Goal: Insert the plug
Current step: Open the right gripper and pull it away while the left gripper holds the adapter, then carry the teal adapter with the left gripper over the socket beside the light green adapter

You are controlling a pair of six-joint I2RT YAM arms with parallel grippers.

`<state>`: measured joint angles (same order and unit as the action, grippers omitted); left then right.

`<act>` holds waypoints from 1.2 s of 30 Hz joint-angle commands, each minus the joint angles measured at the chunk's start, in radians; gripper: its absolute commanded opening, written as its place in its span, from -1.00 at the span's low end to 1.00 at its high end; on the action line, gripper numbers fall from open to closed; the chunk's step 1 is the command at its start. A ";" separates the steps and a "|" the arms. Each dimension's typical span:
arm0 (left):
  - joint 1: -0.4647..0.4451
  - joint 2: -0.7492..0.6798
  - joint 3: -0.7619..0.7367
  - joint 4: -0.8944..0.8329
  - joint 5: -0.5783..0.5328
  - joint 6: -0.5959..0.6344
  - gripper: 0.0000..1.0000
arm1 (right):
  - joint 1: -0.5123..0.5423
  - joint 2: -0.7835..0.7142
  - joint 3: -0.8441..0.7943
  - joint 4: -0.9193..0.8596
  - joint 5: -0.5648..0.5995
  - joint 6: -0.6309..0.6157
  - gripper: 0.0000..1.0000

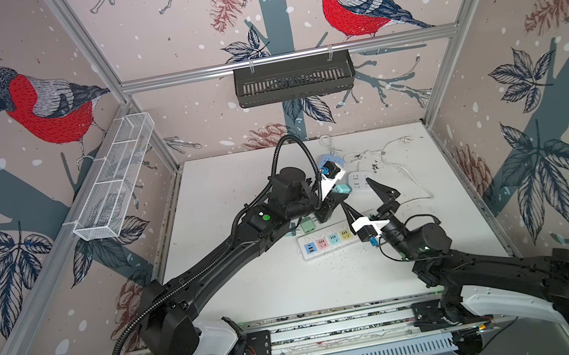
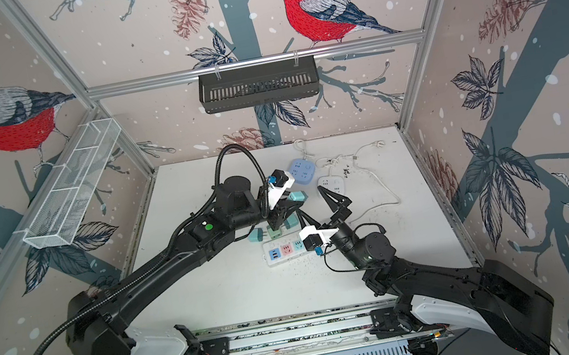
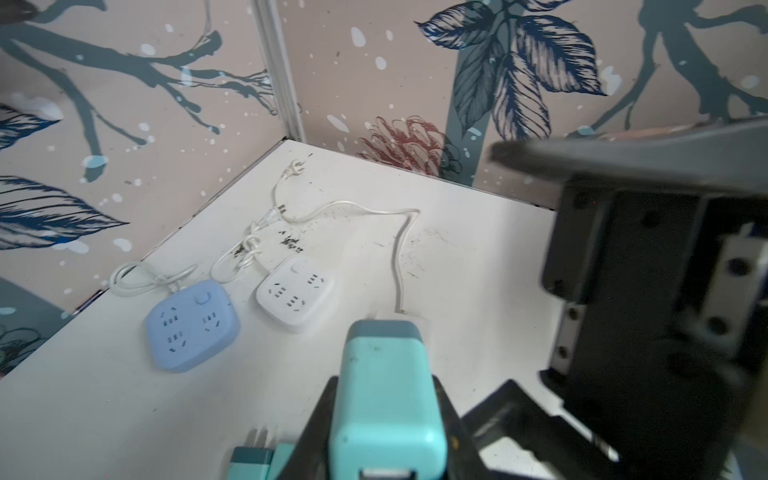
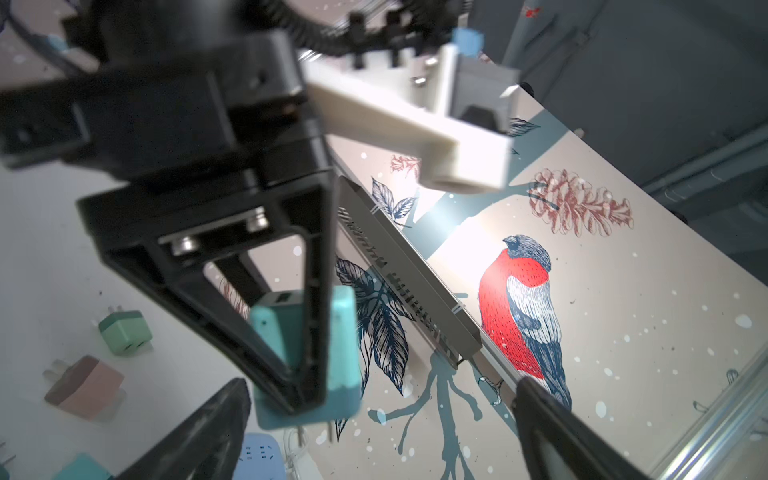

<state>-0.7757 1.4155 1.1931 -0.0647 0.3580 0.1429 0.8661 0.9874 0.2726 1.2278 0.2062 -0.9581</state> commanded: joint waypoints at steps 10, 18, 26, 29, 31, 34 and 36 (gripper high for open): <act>0.073 0.135 0.136 -0.149 -0.145 0.043 -1.00 | -0.336 -0.222 0.070 -0.263 0.232 0.939 0.99; 0.069 0.330 0.348 -0.384 -0.052 0.125 -1.00 | -0.685 -0.151 0.110 -0.528 -0.065 1.386 0.99; 0.029 0.414 0.393 -0.451 -0.078 0.155 -1.00 | -0.727 0.059 0.145 -0.541 -0.036 1.395 0.99; -0.004 0.435 0.395 -0.463 -0.114 0.171 -1.00 | -0.729 0.138 0.102 -0.430 -0.024 1.387 0.99; -0.026 0.457 0.407 -0.483 -0.126 0.189 -1.00 | -0.731 0.205 0.089 -0.371 0.004 1.388 0.99; -0.050 0.504 0.445 -0.532 -0.137 0.210 -1.00 | -0.733 0.319 0.109 -0.344 0.045 1.382 0.99; -0.059 0.542 0.489 -0.576 -0.137 0.223 -1.00 | -0.735 0.380 0.123 -0.328 0.036 1.401 0.99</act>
<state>-0.8284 1.9263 1.6398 -0.5636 0.2329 0.3210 0.1341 1.3140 0.3782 0.8078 0.2157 0.4194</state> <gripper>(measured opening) 0.297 0.995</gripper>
